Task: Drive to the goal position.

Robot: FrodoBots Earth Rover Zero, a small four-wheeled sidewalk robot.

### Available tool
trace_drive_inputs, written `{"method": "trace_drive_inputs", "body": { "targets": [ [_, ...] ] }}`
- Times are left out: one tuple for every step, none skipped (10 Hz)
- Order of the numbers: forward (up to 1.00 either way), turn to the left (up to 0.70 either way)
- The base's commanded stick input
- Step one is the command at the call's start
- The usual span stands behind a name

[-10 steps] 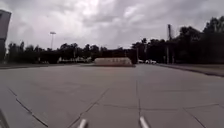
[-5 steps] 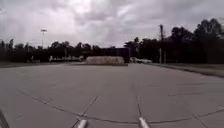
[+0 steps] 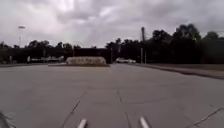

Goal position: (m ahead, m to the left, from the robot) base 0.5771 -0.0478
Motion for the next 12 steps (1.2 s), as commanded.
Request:
{"method": "trace_drive_inputs", "body": {
  "targets": [
    [0.7, -0.35],
    [0.7, -0.35],
    [0.7, -0.35],
    [0.7, -0.35],
    [0.7, -0.35],
    [0.7, -0.35],
    [0.7, -0.35],
    [0.7, -0.35],
    [0.7, -0.35],
    [0.7, -0.35],
    [0.7, -0.35],
    [0.7, -0.35]
  ]
}}
